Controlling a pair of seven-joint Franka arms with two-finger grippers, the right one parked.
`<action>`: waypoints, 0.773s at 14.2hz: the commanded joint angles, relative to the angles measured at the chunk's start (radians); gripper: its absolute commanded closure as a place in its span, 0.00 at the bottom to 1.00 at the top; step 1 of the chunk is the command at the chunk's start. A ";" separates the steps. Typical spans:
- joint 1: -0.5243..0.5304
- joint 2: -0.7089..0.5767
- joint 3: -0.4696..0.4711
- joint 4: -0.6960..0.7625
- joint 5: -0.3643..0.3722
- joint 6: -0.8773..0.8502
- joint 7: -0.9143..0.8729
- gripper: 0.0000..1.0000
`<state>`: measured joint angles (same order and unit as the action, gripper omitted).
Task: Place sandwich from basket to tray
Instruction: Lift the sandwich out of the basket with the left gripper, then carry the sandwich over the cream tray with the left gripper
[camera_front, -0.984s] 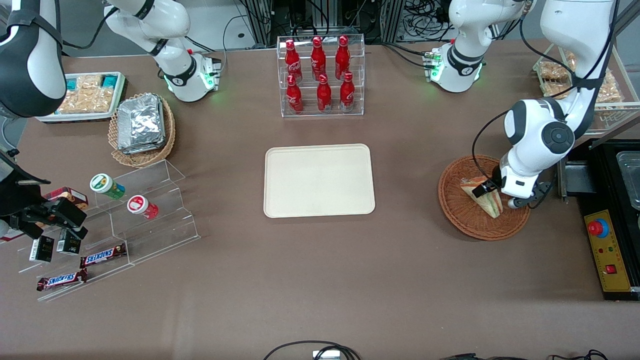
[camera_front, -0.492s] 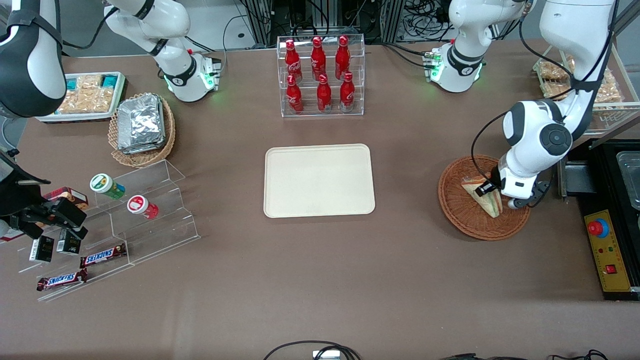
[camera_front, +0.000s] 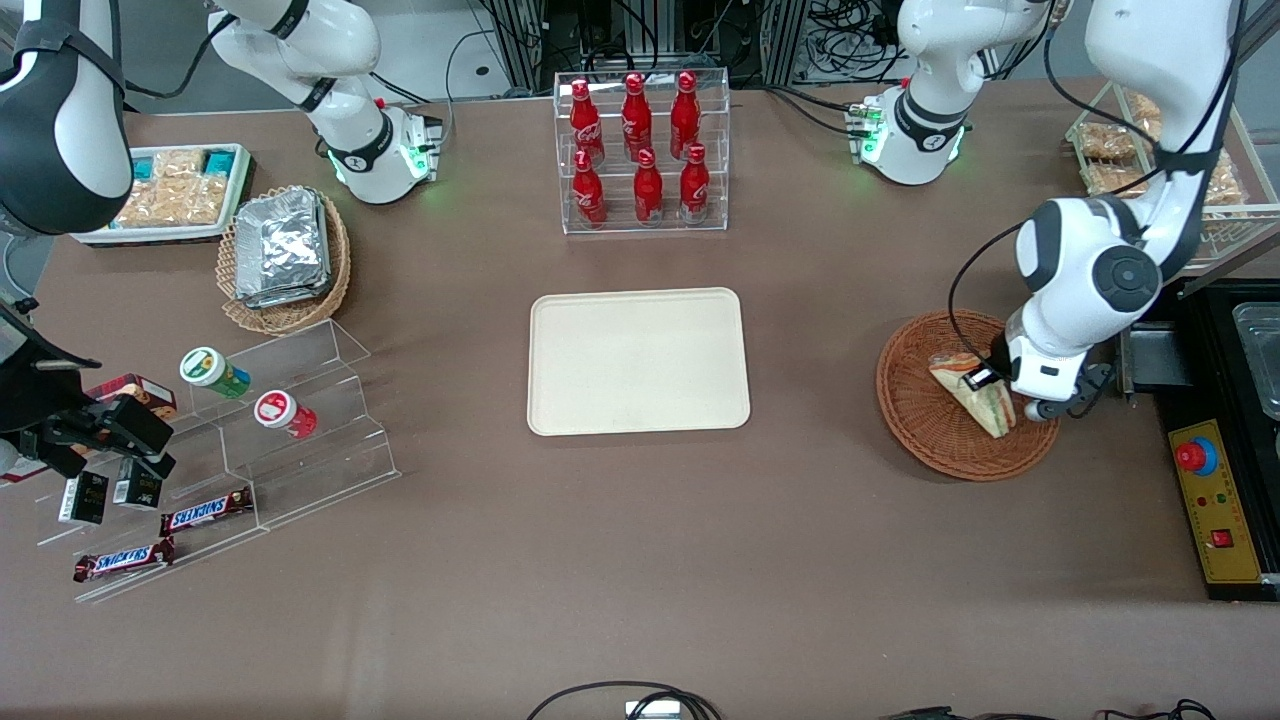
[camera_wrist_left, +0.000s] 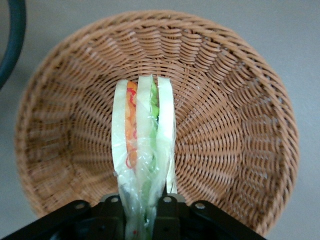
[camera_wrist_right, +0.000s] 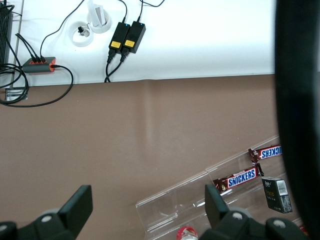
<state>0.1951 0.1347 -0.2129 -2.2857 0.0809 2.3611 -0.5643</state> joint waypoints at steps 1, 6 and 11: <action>-0.016 -0.076 -0.035 0.090 0.016 -0.176 0.053 1.00; -0.017 -0.084 -0.204 0.159 0.016 -0.235 0.075 1.00; -0.019 -0.060 -0.399 0.207 0.016 -0.230 0.063 1.00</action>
<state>0.1697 0.0500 -0.5481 -2.1258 0.0836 2.1503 -0.5003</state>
